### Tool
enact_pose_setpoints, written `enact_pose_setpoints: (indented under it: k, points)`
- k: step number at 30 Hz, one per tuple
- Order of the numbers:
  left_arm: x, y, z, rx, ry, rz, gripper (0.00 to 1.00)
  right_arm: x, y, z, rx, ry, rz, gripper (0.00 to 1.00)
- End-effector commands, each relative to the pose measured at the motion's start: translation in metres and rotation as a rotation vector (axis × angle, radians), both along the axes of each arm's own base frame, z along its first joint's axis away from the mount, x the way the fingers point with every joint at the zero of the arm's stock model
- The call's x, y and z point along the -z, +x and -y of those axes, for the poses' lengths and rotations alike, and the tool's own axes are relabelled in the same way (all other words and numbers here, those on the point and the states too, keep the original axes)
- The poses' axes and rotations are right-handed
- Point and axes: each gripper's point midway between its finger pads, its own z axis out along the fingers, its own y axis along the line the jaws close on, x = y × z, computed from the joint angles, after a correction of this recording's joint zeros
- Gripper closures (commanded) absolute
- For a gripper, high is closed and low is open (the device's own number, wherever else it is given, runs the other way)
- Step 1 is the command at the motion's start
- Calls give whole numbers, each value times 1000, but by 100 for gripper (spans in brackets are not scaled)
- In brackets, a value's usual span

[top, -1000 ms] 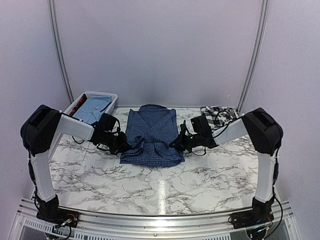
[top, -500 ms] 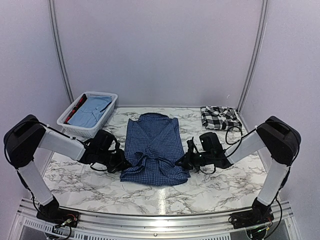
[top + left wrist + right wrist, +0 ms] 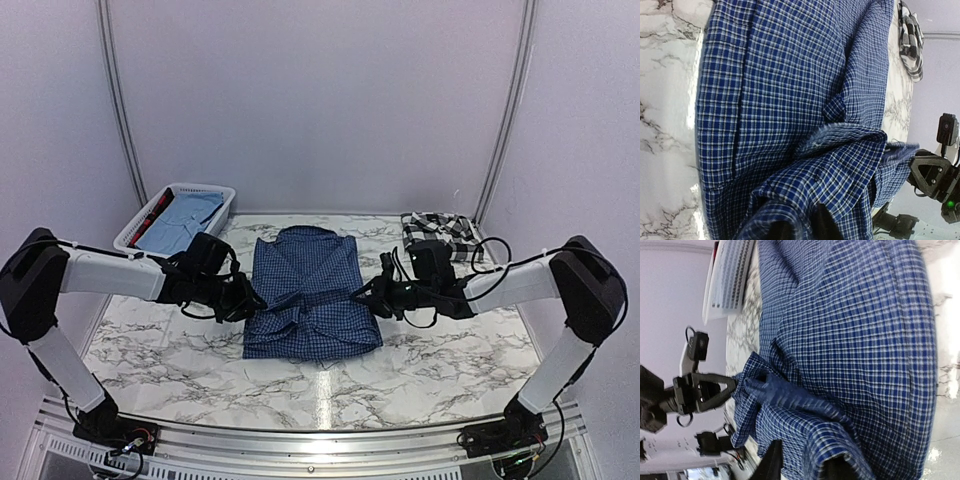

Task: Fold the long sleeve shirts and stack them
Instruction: Fold the rectangle-folded shirt at the center of the board.

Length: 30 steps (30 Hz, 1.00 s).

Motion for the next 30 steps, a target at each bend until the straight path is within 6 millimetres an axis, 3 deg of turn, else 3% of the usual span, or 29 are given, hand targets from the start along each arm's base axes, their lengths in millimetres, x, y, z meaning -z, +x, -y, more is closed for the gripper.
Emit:
enact_pose_setpoints:
  k: [1,3,5,9,12,15,20,22,26,30]
  points:
    - [25,3,-10,26,64,-67,70,3,17,6,-11,-14,-2,63]
    - [24,8,-9,36,63,-56,52,0,19,5,-26,-24,10,48]
    - [18,13,-9,47,61,-37,40,-6,20,6,-37,-39,32,38]
    - [-7,25,-13,67,75,47,22,-18,20,14,-42,-105,87,27]
    - [-27,32,-23,78,126,119,15,-26,20,22,-46,-168,137,23]
    - [-32,27,-37,87,197,140,12,-19,9,33,-57,-261,146,22]
    - [-21,-7,-55,96,222,113,16,-12,-18,40,-97,-352,183,30]
    - [-14,-25,-60,99,222,91,23,-10,-28,44,-104,-357,187,41]
    - [0,-57,-60,112,216,59,38,-3,-44,44,-124,-354,185,50]
    - [10,-74,-52,115,176,40,48,8,-54,42,-141,-359,176,54]
